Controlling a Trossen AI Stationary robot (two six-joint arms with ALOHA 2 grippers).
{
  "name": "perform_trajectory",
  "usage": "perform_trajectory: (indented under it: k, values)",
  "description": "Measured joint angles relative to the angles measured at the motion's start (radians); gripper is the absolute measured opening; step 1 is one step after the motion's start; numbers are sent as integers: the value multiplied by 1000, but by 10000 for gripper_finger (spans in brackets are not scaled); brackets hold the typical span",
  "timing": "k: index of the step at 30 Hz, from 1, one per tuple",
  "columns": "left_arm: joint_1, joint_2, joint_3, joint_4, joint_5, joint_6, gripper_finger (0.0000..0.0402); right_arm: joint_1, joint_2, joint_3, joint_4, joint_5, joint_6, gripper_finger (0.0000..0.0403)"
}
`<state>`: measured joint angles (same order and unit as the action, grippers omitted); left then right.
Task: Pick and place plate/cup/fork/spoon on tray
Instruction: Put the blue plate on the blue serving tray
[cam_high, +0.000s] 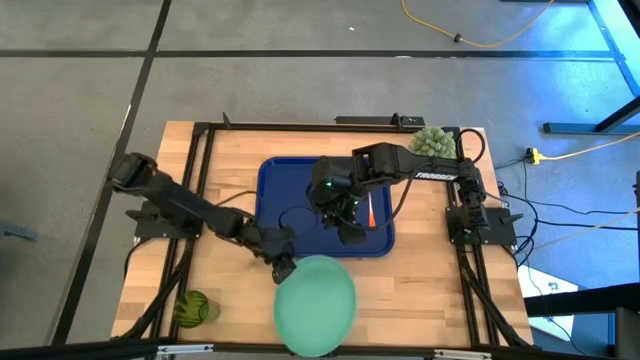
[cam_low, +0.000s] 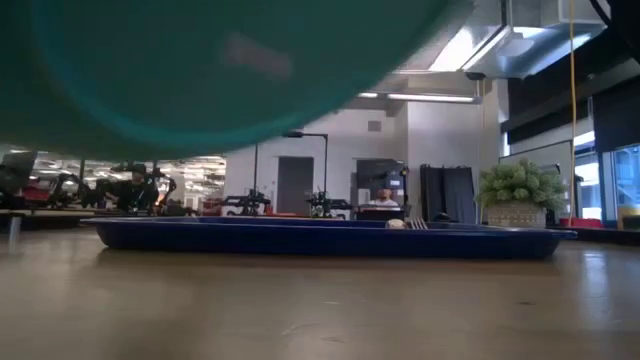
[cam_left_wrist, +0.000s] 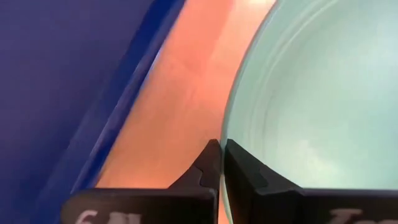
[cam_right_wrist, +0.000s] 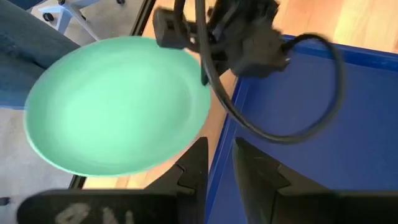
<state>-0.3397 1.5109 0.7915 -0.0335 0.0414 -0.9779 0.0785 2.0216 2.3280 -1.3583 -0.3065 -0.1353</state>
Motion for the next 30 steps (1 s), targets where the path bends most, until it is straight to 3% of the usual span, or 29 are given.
perform_trajectory:
  k: [7, 11, 24, 30]
  values:
    - [107, -82, 175, -485, -32, 122, 1, 11, 0, 0, -6, 0, -2, 78]
    - [186, -85, 287, -657, -51, 235, 1, 19, 0, 0, -7, 0, -6, 78]
    - [500, -76, 359, -751, 26, 561, 0, 27, -36, -1, -24, 8, -28, 78]
    - [628, -48, 358, -752, 35, 649, 0, 27, -46, -1, -19, 179, 1, 78]
